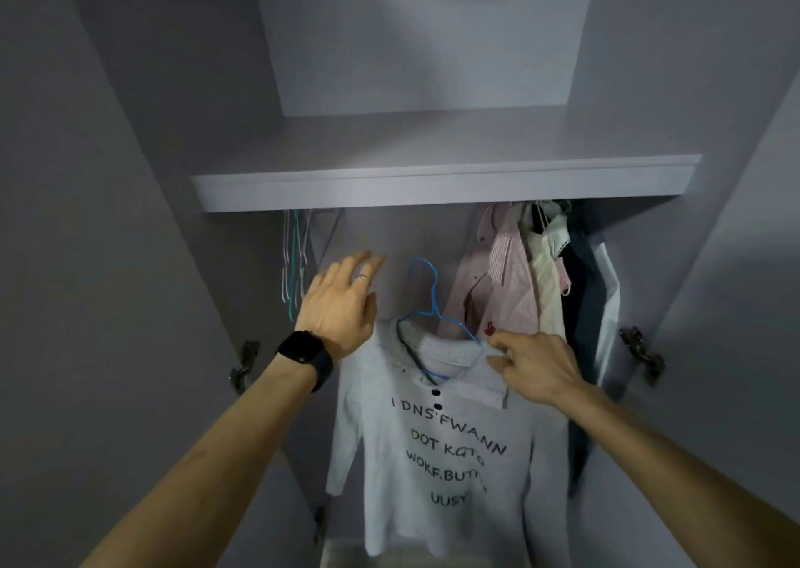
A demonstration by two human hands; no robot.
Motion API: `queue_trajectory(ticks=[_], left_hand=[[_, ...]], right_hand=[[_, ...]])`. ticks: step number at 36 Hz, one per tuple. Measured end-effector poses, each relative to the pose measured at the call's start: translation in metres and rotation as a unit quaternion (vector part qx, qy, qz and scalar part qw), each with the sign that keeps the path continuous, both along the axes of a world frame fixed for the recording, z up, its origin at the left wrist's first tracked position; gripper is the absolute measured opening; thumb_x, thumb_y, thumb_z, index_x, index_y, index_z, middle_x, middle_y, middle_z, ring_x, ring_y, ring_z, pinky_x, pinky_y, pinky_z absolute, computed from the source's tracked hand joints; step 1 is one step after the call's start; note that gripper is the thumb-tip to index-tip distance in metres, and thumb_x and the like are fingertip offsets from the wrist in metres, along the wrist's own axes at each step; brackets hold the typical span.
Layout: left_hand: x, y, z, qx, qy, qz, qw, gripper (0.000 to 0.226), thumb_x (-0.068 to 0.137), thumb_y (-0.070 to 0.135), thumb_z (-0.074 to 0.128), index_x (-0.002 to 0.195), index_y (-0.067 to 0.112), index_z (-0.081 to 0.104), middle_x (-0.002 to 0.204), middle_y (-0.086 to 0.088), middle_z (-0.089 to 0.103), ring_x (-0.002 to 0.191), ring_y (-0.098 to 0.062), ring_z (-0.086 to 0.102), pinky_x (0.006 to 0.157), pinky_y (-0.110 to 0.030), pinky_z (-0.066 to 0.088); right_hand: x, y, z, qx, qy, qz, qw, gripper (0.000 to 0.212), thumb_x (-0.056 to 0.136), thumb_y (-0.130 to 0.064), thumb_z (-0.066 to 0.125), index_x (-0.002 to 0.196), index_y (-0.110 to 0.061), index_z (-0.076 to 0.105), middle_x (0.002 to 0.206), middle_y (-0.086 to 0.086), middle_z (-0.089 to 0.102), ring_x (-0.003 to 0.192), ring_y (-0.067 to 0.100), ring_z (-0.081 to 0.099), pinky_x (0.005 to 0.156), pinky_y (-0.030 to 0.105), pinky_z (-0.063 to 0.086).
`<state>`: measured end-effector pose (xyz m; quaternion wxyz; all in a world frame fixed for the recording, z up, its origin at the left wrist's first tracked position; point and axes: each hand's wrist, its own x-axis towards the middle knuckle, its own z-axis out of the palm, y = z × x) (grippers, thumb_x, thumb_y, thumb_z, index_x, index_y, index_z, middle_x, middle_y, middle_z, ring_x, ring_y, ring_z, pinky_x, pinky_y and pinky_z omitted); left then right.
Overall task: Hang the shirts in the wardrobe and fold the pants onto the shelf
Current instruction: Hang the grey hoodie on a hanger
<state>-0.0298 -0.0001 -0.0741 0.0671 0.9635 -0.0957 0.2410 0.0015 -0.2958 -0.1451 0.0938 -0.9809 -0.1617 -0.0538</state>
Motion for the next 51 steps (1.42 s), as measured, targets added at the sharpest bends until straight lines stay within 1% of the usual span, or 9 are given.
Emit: queue_trajectory(ticks=[7, 10, 15, 28, 32, 39, 45, 47, 51], left_hand=[[0.043, 0.007, 0.044, 0.054, -0.113, 0.038, 0.991, 0.081, 0.093, 0.035, 0.055, 0.161, 0.023, 0.013, 0.168, -0.008, 0.005, 0.154, -0.032, 0.007, 0.121, -0.061, 0.012], [0.065, 0.003, 0.04, 0.061, -0.122, 0.055, 0.989, 0.077, 0.097, 0.047, 0.041, 0.161, 0.029, 0.001, 0.169, -0.007, -0.003, 0.155, -0.03, -0.001, 0.121, -0.062, 0.004], [0.1, 0.014, 0.006, 0.059, -0.12, 0.077, 0.988, 0.068, 0.104, 0.048, 0.028, 0.159, 0.033, -0.009, 0.168, 0.004, -0.013, 0.155, -0.021, -0.008, 0.119, -0.061, -0.005], [0.168, 0.025, -0.024, 0.033, -0.276, 0.065, 0.958, 0.071, 0.101, 0.049, 0.031, 0.161, 0.03, -0.003, 0.168, 0.002, -0.009, 0.155, -0.023, -0.007, 0.117, -0.069, 0.0], [0.174, 0.028, -0.031, 0.047, -0.297, 0.064, 0.952, 0.07, 0.102, 0.048, 0.031, 0.16, 0.031, -0.004, 0.169, 0.0, -0.005, 0.155, -0.024, -0.004, 0.117, -0.07, 0.002], [0.174, 0.031, -0.032, 0.057, -0.321, 0.072, 0.943, 0.067, 0.103, 0.054, 0.025, 0.16, 0.03, -0.002, 0.169, -0.002, 0.0, 0.155, -0.025, 0.001, 0.118, -0.069, 0.003], [0.167, 0.031, -0.036, 0.053, -0.311, 0.062, 0.947, 0.066, 0.103, 0.053, 0.023, 0.16, 0.03, -0.001, 0.169, -0.002, 0.0, 0.155, -0.025, 0.001, 0.118, -0.068, 0.004], [0.166, 0.031, -0.036, 0.056, -0.309, 0.063, 0.947, 0.067, 0.103, 0.053, 0.022, 0.16, 0.03, -0.002, 0.169, -0.002, -0.002, 0.155, -0.024, -0.001, 0.119, -0.067, 0.002], [0.166, 0.031, -0.036, 0.05, -0.308, 0.066, 0.948, 0.067, 0.103, 0.053, 0.024, 0.16, 0.03, -0.003, 0.169, -0.001, -0.004, 0.155, -0.023, -0.002, 0.119, -0.067, 0.002]], right_hand=[[0.028, 0.018, 0.03, 0.059, 0.102, -0.066, 0.991, 0.017, 0.093, -0.043, 0.059, 0.084, -0.029, 0.06, 0.093, -0.008, 0.069, 0.096, 0.022, 0.064, 0.081, 0.031, 0.046], [0.041, 0.031, 0.037, 0.078, 0.103, -0.086, 0.988, 0.029, 0.092, -0.039, 0.06, 0.07, -0.024, 0.05, 0.079, -0.009, 0.062, 0.087, 0.022, 0.062, 0.075, 0.032, 0.041], [0.071, 0.047, 0.035, 0.105, 0.112, -0.104, 0.983, 0.034, 0.092, -0.039, 0.059, 0.065, -0.021, 0.047, 0.079, -0.005, 0.063, 0.089, 0.024, 0.065, 0.089, 0.04, 0.049], [0.164, 0.076, -0.027, 0.198, 0.086, -0.165, 0.962, 0.032, 0.088, -0.029, 0.06, 0.067, -0.015, 0.042, 0.079, 0.003, 0.058, 0.086, 0.03, 0.064, 0.085, 0.04, 0.05], [0.181, 0.075, -0.041, 0.192, 0.052, -0.183, 0.963, 0.024, 0.088, -0.031, 0.06, 0.073, -0.018, 0.048, 0.094, 0.006, 0.064, 0.099, 0.033, 0.066, 0.085, 0.036, 0.048], [0.195, 0.075, -0.023, 0.242, -0.02, -0.179, 0.953, 0.018, 0.089, -0.03, 0.06, 0.084, -0.013, 0.058, 0.092, 0.006, 0.063, 0.086, 0.031, 0.058, 0.072, 0.035, 0.043], [0.208, 0.075, 0.002, 0.231, -0.089, -0.208, 0.946, 0.026, 0.095, -0.033, 0.053, 0.075, -0.019, 0.045, 0.095, 0.007, 0.056, 0.091, 0.028, 0.053, 0.077, 0.034, 0.036], [0.22, 0.078, 0.015, 0.219, -0.082, -0.22, 0.947, 0.018, 0.094, -0.03, 0.05, 0.088, -0.016, 0.059, 0.102, 0.011, 0.061, 0.096, 0.029, 0.058, 0.079, 0.036, 0.039], [0.239, 0.075, 0.026, 0.163, -0.058, -0.235, 0.957, 0.038, 0.1, -0.029, 0.045, 0.118, -0.003, 0.065, 0.127, 0.02, 0.063, 0.116, 0.039, 0.059, 0.087, 0.037, 0.044]])
